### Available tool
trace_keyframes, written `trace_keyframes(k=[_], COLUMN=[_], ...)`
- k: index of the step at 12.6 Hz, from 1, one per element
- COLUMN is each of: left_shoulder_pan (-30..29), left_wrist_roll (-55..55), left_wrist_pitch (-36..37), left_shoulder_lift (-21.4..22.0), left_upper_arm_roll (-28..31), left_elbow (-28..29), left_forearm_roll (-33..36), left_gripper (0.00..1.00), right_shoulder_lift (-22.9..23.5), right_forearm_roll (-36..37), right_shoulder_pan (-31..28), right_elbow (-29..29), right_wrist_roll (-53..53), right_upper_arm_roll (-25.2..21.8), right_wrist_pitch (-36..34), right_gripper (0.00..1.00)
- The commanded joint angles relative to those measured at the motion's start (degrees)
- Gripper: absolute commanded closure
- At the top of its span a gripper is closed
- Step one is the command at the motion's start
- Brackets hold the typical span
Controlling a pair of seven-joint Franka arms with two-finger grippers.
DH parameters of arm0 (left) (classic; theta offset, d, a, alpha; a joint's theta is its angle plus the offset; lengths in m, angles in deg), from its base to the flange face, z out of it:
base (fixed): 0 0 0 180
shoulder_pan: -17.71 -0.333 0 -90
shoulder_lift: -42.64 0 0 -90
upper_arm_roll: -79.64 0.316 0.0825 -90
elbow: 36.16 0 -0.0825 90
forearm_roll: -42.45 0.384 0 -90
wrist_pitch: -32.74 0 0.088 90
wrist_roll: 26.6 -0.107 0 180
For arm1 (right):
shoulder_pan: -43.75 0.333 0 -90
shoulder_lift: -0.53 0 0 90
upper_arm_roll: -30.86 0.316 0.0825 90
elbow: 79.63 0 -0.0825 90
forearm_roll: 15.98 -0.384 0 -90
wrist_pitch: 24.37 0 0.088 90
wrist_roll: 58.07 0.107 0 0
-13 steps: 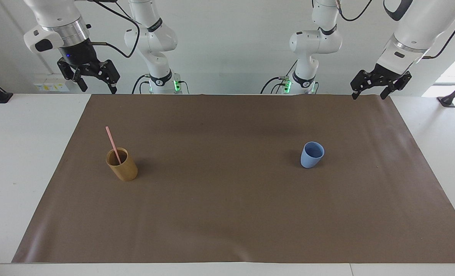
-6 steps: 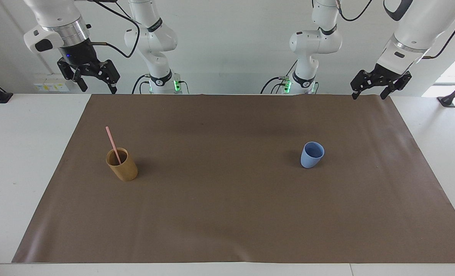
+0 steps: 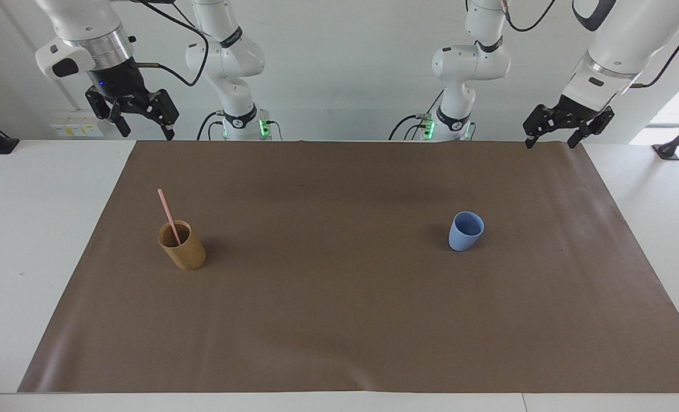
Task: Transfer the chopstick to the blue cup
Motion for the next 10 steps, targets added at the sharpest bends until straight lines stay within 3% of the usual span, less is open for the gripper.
trace_keyframes(k=[1,10], left_shoulder_pan=[-1.29,-1.29], left_wrist_roll=[-1.12,-1.12], left_wrist_pitch=[0.92,0.92], left_shoulder_lift=[0.49,0.49], left_upper_arm_roll=[-0.51,-0.51], left_elbow=[0.13,0.13], left_forearm_roll=[-0.84,-0.84], left_gripper=[0.0,0.0], right_shoulder_lift=[-1.04,-1.04], right_forearm_roll=[-0.25,-0.25], right_shoulder_pan=[-0.21,0.06], right_elbow=[-0.78,-0.78], right_wrist_roll=[0.67,0.32], right_upper_arm_roll=[0.27,0.27], right_wrist_pitch=[-0.32,-1.11], right_gripper=[0.0,0.0])
